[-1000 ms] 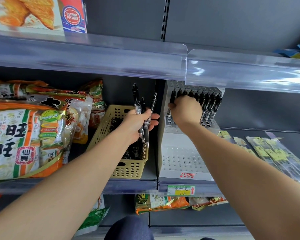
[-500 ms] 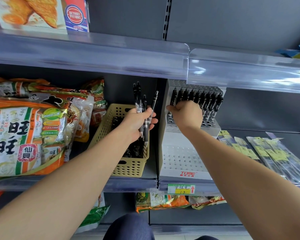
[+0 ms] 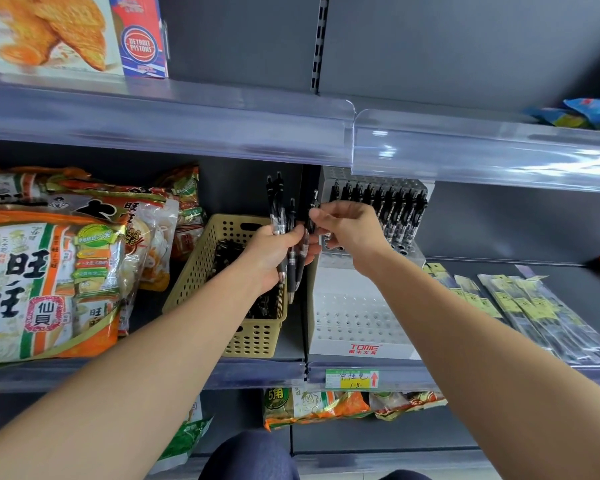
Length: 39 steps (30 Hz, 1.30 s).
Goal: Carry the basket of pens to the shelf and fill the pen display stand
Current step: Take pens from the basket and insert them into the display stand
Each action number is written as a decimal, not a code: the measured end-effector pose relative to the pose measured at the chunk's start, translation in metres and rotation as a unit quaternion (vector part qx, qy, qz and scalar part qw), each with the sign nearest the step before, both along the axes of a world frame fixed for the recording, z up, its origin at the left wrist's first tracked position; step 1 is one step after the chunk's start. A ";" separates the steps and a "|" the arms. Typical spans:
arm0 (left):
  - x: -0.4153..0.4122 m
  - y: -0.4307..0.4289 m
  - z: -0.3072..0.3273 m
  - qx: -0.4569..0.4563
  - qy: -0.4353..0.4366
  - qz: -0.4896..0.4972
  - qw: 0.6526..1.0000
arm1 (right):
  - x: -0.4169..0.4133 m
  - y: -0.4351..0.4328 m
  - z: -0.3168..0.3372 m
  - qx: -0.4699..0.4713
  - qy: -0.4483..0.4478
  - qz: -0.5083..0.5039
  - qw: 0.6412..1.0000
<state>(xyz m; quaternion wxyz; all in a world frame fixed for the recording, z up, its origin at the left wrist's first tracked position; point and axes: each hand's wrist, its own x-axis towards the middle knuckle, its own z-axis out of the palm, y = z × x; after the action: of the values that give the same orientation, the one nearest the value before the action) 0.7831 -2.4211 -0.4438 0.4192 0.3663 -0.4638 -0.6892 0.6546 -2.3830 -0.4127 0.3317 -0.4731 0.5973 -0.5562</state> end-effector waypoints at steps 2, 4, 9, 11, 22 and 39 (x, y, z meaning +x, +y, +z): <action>-0.003 0.004 0.002 -0.016 -0.030 0.001 0.999 | -0.004 0.006 0.004 -0.016 -0.015 -0.017 1.000; -0.006 0.006 0.001 -0.019 -0.053 0.007 0.998 | -0.010 0.011 0.009 -0.027 -0.027 -0.047 0.998; -0.014 0.015 0.003 -0.007 -0.030 -0.015 0.999 | -0.033 0.024 0.024 -0.062 -0.003 -0.113 0.992; -0.018 0.019 0.002 -0.022 -0.032 -0.022 0.999 | -0.043 0.030 0.028 -0.075 0.019 -0.144 0.987; -0.047 0.036 0.004 -0.006 -0.013 -0.062 0.998 | -0.092 0.047 0.036 -0.090 0.186 -0.346 0.915; -0.067 0.037 0.004 -0.011 -0.018 -0.085 0.996 | -0.116 0.032 0.018 -0.063 0.267 -0.332 0.903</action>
<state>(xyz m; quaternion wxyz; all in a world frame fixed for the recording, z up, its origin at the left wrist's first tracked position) 0.7160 -2.3846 -0.4400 0.3542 0.3334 -0.5084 -0.7105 0.5388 -2.3506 -0.3946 -0.0744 -0.3983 0.7497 -0.5232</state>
